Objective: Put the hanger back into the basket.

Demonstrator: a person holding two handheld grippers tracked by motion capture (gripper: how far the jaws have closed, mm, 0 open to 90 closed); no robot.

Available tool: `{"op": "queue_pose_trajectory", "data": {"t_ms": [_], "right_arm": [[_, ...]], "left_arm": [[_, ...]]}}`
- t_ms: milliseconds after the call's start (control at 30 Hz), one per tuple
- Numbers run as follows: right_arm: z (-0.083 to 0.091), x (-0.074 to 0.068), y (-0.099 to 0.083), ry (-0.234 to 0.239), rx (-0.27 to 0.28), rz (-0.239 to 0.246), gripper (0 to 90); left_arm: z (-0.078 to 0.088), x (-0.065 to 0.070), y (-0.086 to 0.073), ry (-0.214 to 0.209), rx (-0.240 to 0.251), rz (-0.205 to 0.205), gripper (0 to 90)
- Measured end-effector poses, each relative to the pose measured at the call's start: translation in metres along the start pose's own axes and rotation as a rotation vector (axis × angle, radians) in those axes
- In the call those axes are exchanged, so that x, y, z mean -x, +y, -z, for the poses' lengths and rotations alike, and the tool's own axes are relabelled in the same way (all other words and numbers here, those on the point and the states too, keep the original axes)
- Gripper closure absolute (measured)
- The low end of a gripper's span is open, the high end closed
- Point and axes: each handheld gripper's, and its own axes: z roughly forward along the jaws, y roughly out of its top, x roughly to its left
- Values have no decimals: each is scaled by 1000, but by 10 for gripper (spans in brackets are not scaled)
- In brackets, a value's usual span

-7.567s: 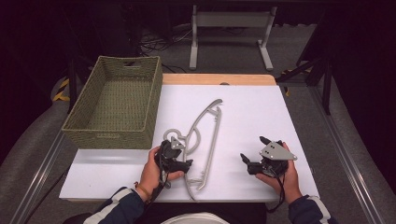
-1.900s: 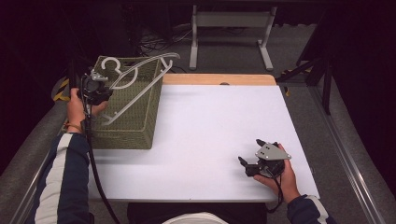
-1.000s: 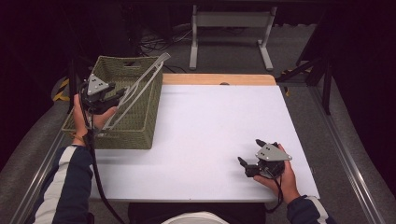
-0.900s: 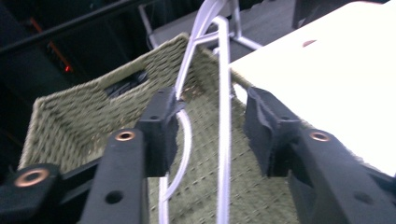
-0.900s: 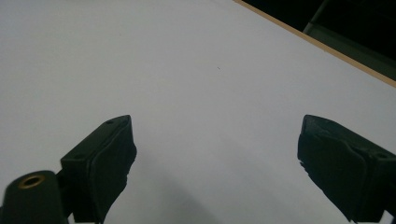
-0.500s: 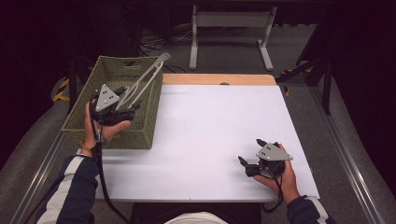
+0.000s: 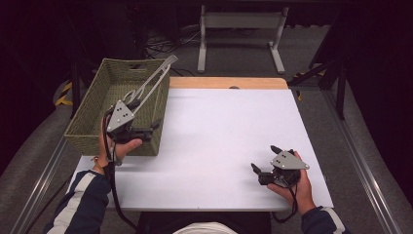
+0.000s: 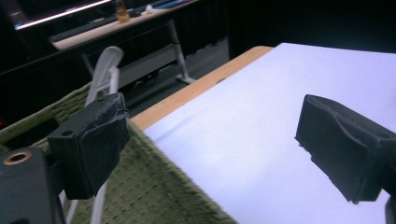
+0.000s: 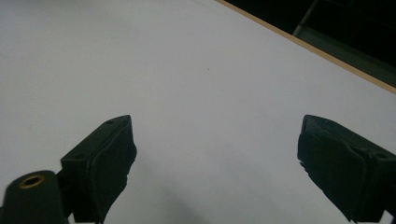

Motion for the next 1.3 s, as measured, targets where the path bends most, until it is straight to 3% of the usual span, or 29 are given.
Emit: {"op": "queue_pose_trajectory", "data": {"t_ms": [133, 200, 467, 567, 767, 933, 1067, 1133, 1300], "right_arm": [[1, 0, 0, -5, 1, -3, 116], [2, 0, 0, -8, 5, 0, 116], [5, -2, 4, -29, 35, -4, 119], [6, -5, 7, -19, 46, 1, 116], [6, -7, 8, -5, 56, -3, 112], [6, -7, 8, 3, 61, -7, 112], [7, -7, 8, 6, 67, 0, 112], [7, -9, 9, 6, 71, 0, 111], [6, -9, 8, 10, 68, 11, 111]], "left_arm": [[2, 10, -4, -59, 16, -18, 70], [1, 13, -8, -82, 12, -4, 63], [2, 26, -20, -106, 28, -20, 58], [3, 38, -27, -100, 24, -24, 60], [1, 63, -37, -154, -8, -72, 52], [-1, 73, -48, -167, -42, -51, 52], [0, 77, -58, -169, -68, -62, 52], [4, 79, -63, -157, -69, -80, 54], [9, 75, -75, -138, -91, -78, 62]]}}
